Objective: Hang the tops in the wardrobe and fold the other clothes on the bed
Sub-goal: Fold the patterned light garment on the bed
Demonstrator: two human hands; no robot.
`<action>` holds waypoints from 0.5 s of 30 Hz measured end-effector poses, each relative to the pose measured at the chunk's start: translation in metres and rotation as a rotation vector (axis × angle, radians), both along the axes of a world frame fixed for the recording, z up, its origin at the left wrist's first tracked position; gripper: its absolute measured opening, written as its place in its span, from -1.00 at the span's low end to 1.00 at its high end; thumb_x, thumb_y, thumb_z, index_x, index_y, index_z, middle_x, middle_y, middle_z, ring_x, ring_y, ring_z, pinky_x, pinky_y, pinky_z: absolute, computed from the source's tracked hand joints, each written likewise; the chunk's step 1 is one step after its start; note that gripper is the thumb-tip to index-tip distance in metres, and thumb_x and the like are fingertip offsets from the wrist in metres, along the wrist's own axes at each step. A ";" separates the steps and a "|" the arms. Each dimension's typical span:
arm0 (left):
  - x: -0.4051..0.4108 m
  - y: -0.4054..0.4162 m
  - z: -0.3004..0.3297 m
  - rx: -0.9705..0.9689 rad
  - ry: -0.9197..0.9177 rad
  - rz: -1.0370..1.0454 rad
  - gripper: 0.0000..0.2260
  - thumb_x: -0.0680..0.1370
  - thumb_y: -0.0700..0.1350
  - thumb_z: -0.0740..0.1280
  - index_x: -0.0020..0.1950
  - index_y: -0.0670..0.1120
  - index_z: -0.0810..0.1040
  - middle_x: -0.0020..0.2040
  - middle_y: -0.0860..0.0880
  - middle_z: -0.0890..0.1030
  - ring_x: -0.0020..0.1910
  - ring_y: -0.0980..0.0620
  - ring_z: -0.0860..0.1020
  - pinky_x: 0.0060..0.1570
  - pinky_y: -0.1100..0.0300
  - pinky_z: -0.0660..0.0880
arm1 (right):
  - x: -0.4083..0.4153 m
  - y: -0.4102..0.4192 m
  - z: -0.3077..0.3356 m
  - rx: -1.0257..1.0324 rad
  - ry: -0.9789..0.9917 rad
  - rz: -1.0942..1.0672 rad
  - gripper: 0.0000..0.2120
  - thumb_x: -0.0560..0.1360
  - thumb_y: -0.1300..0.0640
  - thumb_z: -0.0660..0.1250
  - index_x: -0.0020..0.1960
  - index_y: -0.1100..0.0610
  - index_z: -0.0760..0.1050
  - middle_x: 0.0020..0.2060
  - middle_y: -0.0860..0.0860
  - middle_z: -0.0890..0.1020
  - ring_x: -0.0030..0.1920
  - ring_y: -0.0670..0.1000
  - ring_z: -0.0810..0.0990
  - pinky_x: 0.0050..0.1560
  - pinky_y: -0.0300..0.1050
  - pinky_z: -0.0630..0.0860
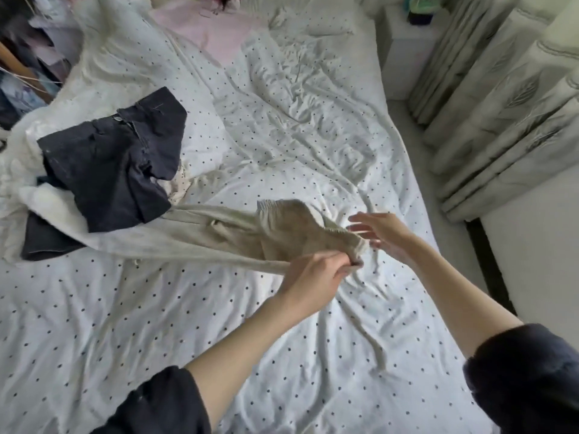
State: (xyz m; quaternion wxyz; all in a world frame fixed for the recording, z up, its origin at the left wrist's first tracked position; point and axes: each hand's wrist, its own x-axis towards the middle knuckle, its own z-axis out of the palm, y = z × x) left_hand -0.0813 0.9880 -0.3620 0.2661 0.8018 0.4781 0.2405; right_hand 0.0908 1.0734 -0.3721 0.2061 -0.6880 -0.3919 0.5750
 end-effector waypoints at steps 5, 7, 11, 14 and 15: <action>0.030 -0.014 -0.045 -0.314 0.285 -0.111 -0.84 0.59 -0.11 0.22 -0.18 -0.05 0.47 -0.09 -0.11 0.63 -0.05 -0.12 0.57 -0.25 0.14 0.30 | 0.039 -0.041 -0.038 -0.285 -0.059 0.183 -0.59 0.54 -0.19 0.19 0.08 0.12 0.56 -0.08 -0.03 0.68 -0.17 -0.05 0.58 -0.10 -0.11 0.36; 0.033 -0.020 -0.063 -0.406 0.347 -0.179 -0.80 0.60 -0.12 0.20 -0.24 -0.01 0.38 -0.15 -0.11 0.61 -0.08 -0.13 0.56 -0.27 0.15 0.28 | 0.035 -0.056 -0.056 -0.355 -0.072 0.224 -0.56 0.53 -0.19 0.21 0.12 0.15 0.55 0.00 -0.01 0.67 -0.12 -0.03 0.55 -0.13 -0.14 0.35; 0.027 -0.031 -0.092 -0.598 0.394 -0.261 -0.77 0.60 -0.01 0.20 -0.19 -0.06 0.52 -0.19 -0.09 0.60 -0.11 -0.11 0.55 -0.25 0.15 0.33 | 0.022 -0.074 -0.087 -0.388 -0.150 0.223 -0.56 0.52 -0.11 0.29 0.11 0.27 0.53 0.03 0.11 0.59 -0.11 0.02 0.50 -0.25 -0.17 0.32; 0.016 -0.032 -0.109 -0.789 0.335 -0.267 -0.80 0.58 0.00 0.23 0.10 0.02 0.62 0.10 0.05 0.63 0.09 0.04 0.55 0.06 0.15 0.45 | 0.011 -0.083 -0.104 -0.365 -0.197 0.346 -0.67 0.52 -0.05 0.31 -0.17 0.23 0.47 -0.18 0.15 0.54 -0.15 0.04 0.51 -0.38 -0.27 0.31; 0.009 -0.030 -0.114 -0.785 0.309 -0.242 -0.78 0.59 -0.04 0.24 0.18 0.02 0.60 0.20 0.06 0.59 0.16 0.06 0.53 0.17 0.15 0.43 | 0.006 -0.087 -0.112 -0.353 -0.213 0.373 -0.69 0.52 -0.03 0.32 -0.15 0.24 0.47 -0.17 0.15 0.54 -0.10 0.07 0.53 -0.35 -0.29 0.36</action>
